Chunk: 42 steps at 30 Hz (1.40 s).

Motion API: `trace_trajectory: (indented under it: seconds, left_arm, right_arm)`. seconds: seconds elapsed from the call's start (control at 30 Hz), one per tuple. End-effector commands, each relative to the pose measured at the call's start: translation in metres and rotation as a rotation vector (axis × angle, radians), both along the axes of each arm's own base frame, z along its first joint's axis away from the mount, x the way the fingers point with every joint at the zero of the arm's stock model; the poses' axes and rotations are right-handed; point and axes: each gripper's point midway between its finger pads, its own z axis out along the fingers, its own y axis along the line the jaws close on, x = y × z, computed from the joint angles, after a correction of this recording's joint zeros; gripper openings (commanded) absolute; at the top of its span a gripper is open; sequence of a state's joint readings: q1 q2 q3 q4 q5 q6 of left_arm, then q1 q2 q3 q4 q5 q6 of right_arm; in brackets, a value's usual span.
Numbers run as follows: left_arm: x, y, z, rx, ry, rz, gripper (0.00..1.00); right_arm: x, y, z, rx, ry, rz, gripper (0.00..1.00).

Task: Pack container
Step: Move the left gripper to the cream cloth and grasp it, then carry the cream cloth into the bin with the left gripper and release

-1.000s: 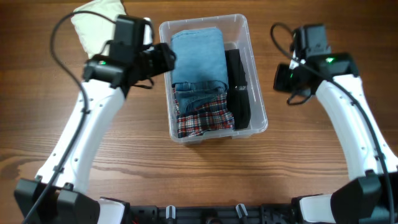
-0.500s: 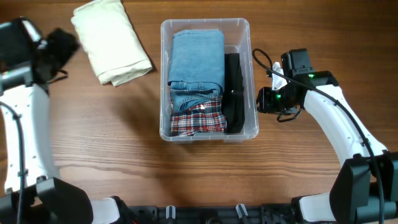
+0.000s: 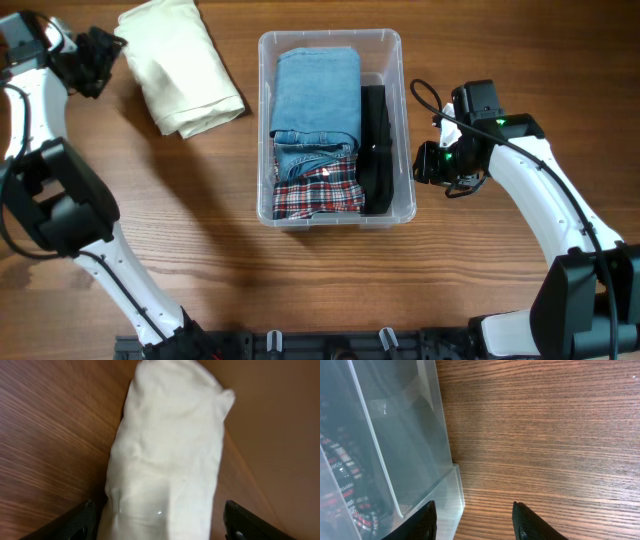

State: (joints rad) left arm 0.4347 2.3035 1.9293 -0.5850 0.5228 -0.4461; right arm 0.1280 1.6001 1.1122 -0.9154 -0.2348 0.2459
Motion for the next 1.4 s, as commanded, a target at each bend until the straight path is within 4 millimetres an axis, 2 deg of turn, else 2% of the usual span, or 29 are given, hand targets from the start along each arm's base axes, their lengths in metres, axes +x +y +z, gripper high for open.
trace_trajectory:
  seconds: [0.0,0.23,0.33,0.37,0.4,0.43,0.5,0.6,0.63,0.67,0.77,0.8,0.83,0.87,0.93,1.03,1.07,1.13,1.2,1.27,1.3,1.37]
  left_arm:
    - [0.005,-0.019,-0.038,-0.034,0.053,-0.048,0.83]
    - [0.004,-0.035,-0.082,-0.048,0.126,-0.068,0.86]
    - [0.007,-0.066,-0.102,-0.058,0.156,-0.121,0.89]
    - [0.01,-0.08,-0.103,-0.057,0.158,-0.147,0.84]
    - [0.011,-0.09,-0.102,-0.062,0.154,-0.168,0.72]
    - [0.012,-0.097,-0.101,-0.071,0.15,-0.181,0.44]
    - [0.012,-0.102,-0.099,-0.088,0.147,-0.194,0.06]
    - [0.008,-0.109,-0.089,-0.153,0.137,-0.223,0.04]
    - [0.007,-0.111,-0.082,-0.17,0.13,-0.231,0.04]
    - [0.005,-0.114,-0.066,-0.19,0.115,-0.241,0.04]
    - [-0.004,-0.117,0.009,-0.147,0.039,-0.274,0.04]
    - [-0.011,-0.119,0.044,-0.13,0.005,-0.277,0.04]
    - [-0.017,-0.121,0.068,-0.111,-0.026,-0.287,0.04]
    - [-0.027,-0.124,0.103,-0.083,-0.071,-0.301,0.04]
    - [-0.052,-0.137,0.16,-0.056,-0.132,-0.314,0.04]
    - [-0.086,-0.166,0.212,-0.014,-0.193,-0.377,0.04]
    - [-0.106,-0.187,0.235,0.002,-0.22,-0.422,0.04]
    - [-0.13,-0.218,0.255,0.029,-0.25,-0.501,0.04]
    - [-0.153,-0.249,0.262,0.042,-0.25,-0.593,0.04]
    - [-0.175,-0.282,0.255,0.048,-0.21,-0.698,0.04]
    - [-0.187,-0.302,0.246,0.058,-0.162,-0.752,0.04]
    - [-0.197,-0.328,0.238,0.091,-0.134,-0.815,0.04]
  right_arm:
    - [-0.001,0.0,-0.002,-0.008,0.007,-0.015,0.49]
    - [-0.002,0.0,-0.002,-0.008,0.009,-0.016,0.49]
    - [-0.002,0.0,-0.002,-0.004,0.016,-0.039,0.49]
    - [-0.002,0.0,-0.002,-0.004,0.015,-0.039,0.49]
    - [-0.002,0.0,-0.002,-0.004,0.016,-0.039,0.49]
    - [-0.002,0.0,-0.002,-0.005,0.015,-0.039,0.49]
    - [-0.002,0.0,-0.002,-0.004,0.016,-0.039,0.49]
    - [0.0,0.0,-0.001,-0.004,0.009,-0.037,0.49]
    - [0.0,0.0,-0.001,-0.004,0.008,-0.037,0.49]
    - [0.0,0.0,-0.002,-0.004,0.01,-0.037,0.49]
    - [0.001,0.0,-0.001,-0.004,0.006,-0.037,0.49]
    - [0.002,0.0,-0.001,-0.003,0.002,-0.038,0.49]
    - [0.002,0.0,-0.001,-0.003,0.0,-0.037,0.49]
    - [0.002,0.0,-0.001,-0.003,0.0,-0.037,0.49]
    - [0.002,-0.001,-0.001,-0.007,-0.001,-0.039,0.49]
    - [0.005,-0.017,0.0,-0.045,-0.007,-0.076,0.5]
    - [0.01,-0.031,0.004,-0.047,-0.013,-0.119,0.52]
    - [0.017,-0.053,0.01,-0.054,-0.035,-0.144,0.53]
    - [0.019,-0.075,0.012,-0.063,-0.045,-0.166,0.54]
    - [0.015,-0.09,0.012,-0.064,-0.03,-0.205,0.54]
    - [0.015,-0.092,0.012,-0.064,-0.029,-0.213,0.54]
    - [0.015,-0.092,0.012,-0.064,-0.029,-0.213,0.55]
